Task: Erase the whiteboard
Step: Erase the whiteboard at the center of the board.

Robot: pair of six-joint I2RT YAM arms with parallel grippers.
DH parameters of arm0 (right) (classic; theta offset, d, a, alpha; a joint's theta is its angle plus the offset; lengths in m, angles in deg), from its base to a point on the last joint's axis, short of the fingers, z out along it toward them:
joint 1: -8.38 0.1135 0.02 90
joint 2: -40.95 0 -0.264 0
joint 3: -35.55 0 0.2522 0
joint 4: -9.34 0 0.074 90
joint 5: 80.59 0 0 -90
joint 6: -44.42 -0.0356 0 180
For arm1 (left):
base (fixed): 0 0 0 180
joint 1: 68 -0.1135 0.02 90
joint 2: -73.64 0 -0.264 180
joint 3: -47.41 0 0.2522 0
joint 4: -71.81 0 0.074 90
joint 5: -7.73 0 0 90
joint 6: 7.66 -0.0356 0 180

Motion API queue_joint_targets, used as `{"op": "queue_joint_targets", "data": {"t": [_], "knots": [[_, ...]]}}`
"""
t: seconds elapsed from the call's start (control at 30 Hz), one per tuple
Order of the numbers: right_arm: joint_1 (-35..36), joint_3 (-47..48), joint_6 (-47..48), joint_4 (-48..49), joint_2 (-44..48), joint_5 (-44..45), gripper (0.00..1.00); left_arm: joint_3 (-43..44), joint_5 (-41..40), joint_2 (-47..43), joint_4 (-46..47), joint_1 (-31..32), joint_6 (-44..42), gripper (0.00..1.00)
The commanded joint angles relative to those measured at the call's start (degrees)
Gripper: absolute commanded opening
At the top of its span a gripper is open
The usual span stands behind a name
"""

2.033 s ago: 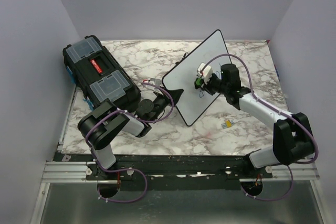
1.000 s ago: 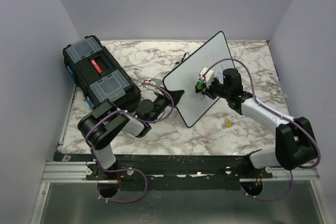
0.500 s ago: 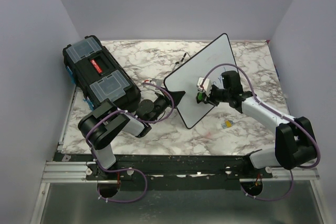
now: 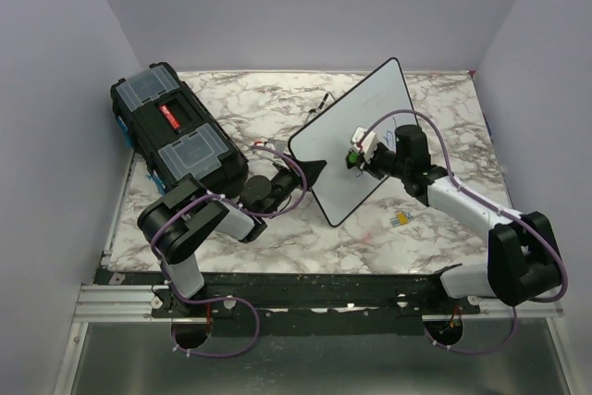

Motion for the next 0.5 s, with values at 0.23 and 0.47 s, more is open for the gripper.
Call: {"op": "queue_joint_targets", "data": {"t": [0.23,0.47], "knots": [[0.4,-6.0,17.6,-15.2,0.1,-4.3,0.01,1.8,9.4,-1.3,8.9,2.3,3.2,0.00],[0.0,0.9,4.1,-3.5,-0.4,-2.8,0.01,1.9,9.4,-1.3,8.3,2.3,3.1,0.00]]}}
